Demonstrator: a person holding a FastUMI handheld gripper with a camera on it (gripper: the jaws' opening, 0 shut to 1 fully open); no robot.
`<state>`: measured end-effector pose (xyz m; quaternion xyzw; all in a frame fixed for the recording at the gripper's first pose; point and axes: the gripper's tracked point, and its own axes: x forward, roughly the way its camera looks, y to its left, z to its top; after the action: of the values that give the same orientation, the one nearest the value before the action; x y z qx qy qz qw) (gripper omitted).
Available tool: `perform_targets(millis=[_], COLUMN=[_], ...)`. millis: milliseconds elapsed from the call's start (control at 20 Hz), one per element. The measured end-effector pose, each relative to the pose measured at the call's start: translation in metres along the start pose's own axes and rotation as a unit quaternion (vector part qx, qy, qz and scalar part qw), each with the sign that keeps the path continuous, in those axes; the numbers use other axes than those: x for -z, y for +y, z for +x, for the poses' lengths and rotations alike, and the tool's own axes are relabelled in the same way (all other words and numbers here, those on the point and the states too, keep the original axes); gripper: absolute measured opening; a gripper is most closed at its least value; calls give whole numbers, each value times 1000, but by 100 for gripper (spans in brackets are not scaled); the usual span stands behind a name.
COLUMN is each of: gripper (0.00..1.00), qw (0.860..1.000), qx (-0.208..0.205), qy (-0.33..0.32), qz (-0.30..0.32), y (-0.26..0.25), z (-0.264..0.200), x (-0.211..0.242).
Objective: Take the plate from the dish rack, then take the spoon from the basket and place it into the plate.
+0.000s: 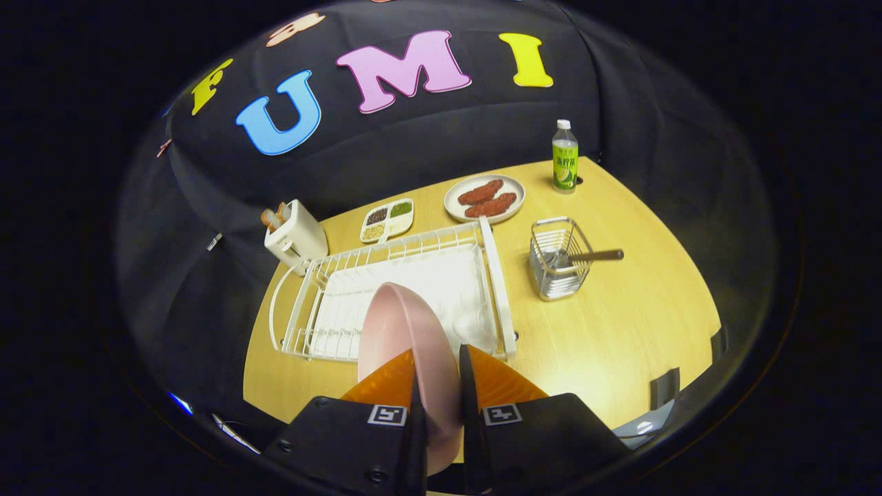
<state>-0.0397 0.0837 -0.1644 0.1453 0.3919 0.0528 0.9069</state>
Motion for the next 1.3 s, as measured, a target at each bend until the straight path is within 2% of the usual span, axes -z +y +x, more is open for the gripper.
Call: perform_targets(millis=[250,400,600,750,850,950,1050,1100,1150,1200,1300], gripper=[25,25,25,25,27,27,29,34,49,56,91], qw=[999,996,996,991,989,990,991,993,994,997,999], qx=[-26,-44,-41,-67,-57,-31,-24,-22,-17,-8,15], qy=[34,58,66,81,86,85,79,75,66,52,18], qz=[19,41,52,85,107,106,101,94,79,63,37], y=[-17,-23,-36,-34,-43,-61,-68,-69,-71,-77,-89], z=[0,16,45,62,69,73,75,74,73,67,56], x=[51,78,98,110,115,118,114,111,107,96,76])
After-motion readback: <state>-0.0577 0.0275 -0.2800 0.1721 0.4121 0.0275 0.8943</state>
